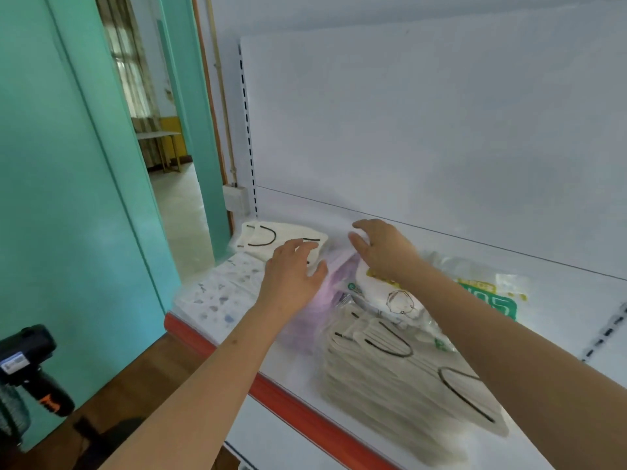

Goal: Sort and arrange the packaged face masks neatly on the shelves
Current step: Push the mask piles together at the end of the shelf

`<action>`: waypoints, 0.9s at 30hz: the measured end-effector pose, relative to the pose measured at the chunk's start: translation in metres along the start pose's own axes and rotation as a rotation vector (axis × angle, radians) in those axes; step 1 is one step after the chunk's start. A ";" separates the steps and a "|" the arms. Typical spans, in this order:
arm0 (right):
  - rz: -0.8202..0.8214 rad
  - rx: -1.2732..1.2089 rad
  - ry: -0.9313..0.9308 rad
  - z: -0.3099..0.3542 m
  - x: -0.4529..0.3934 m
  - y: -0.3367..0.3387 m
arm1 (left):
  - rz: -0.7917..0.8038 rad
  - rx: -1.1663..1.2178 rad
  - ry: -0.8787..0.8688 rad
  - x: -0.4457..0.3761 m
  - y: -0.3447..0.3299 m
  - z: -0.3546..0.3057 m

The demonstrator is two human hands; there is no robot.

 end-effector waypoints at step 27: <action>0.228 -0.923 -0.923 -0.073 0.286 -0.057 | 0.008 0.108 0.407 0.166 -0.051 -0.035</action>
Point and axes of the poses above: each hand's wrist, its own x-axis away from the middle knuckle, its own y-axis out of the back of the hand, z = x × y, the point moved 7 cm from there along -x, towards the middle knuckle, and after that the axes turned 12 degrees about x, right-handed, at the moved point
